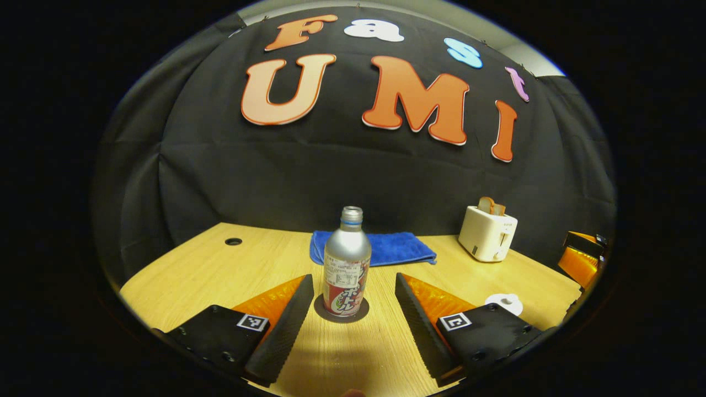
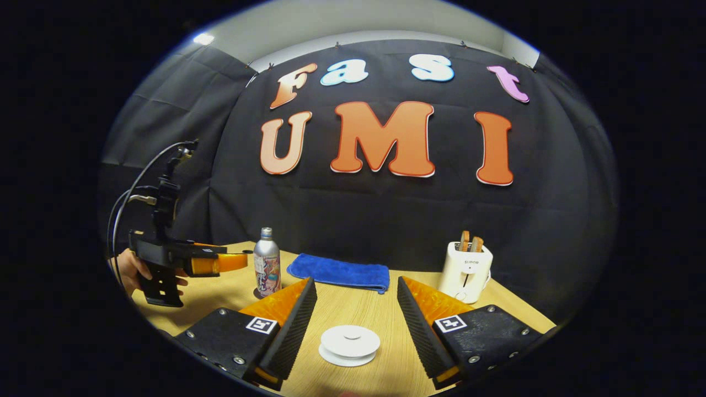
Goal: Open the teacup lid with one hand, grasp the water bottle and pour water into the teacup with the other hand; after pouring, place the water bottle on the coaster and then close the teacup lid.
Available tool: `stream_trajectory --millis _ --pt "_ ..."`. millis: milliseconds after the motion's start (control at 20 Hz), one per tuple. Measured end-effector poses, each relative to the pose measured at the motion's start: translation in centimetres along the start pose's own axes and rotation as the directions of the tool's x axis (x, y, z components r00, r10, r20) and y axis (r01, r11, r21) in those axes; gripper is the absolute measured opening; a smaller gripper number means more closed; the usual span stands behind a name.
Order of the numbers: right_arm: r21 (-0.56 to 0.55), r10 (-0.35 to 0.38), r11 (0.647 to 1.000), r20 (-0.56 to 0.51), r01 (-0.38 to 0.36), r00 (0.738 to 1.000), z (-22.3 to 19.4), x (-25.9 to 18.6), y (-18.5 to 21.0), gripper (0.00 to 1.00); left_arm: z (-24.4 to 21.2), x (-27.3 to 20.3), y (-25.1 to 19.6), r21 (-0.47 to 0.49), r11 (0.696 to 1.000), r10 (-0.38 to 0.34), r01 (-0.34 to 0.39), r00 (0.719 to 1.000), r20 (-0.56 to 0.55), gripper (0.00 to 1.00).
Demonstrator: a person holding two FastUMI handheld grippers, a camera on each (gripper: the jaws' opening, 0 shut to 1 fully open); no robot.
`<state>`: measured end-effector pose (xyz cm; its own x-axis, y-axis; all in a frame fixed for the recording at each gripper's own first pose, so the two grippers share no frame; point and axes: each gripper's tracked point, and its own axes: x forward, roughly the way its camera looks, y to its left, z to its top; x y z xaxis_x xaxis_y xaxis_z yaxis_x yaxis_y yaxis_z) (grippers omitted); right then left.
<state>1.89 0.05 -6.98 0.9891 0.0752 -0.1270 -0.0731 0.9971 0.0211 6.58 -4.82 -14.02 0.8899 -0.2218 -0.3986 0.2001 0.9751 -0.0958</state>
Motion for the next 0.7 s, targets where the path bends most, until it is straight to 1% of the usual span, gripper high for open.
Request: stream_trajectory --millis 100,150,200,300,400,600,650,700 --pt "0.008 -0.025 1.000 0.004 0.025 1.000 0.8 -0.1 -0.3 0.89 2.7 -2.0 -0.4 0.019 1.000 0.017 -0.019 0.997 0.079 0.96" --pt "-0.002 -0.037 0.999 -0.019 0.037 0.999 0.6 -0.1 -0.3 0.92 3.9 -3.0 -0.5 0.024 0.999 0.029 -0.032 0.993 0.117 0.96" --pt "-0.014 -0.039 0.999 -0.014 0.039 0.999 0.9 -0.7 -0.1 0.89 5.0 -3.8 -0.8 0.029 0.999 0.031 -0.036 0.988 0.153 0.96" --pt "-0.035 -0.061 0.997 0.018 0.062 0.998 2.1 -1.0 -0.2 0.89 6.5 -5.5 -1.3 0.038 0.998 0.042 -0.050 0.979 0.202 0.96" --pt "-0.040 -0.059 0.997 0.043 0.061 0.997 3.4 -1.5 0.5 0.89 7.4 -6.9 -1.8 0.032 0.998 0.050 -0.059 0.971 0.233 0.96" --pt "-0.046 -0.064 0.997 0.071 0.067 0.995 4.3 -2.4 0.8 0.90 7.9 -8.7 -1.5 0.022 0.996 0.075 -0.084 0.958 0.276 0.96" --pt "-0.045 -0.068 0.996 0.073 0.072 0.995 4.3 -2.4 0.8 0.92 7.8 -9.0 -1.2 0.018 0.996 0.084 -0.093 0.957 0.279 0.96" --pt "-0.041 -0.072 0.996 0.072 0.075 0.995 4.2 -2.3 0.8 0.89 7.5 -9.2 -1.0 0.020 0.994 0.096 -0.106 0.956 0.277 0.96"
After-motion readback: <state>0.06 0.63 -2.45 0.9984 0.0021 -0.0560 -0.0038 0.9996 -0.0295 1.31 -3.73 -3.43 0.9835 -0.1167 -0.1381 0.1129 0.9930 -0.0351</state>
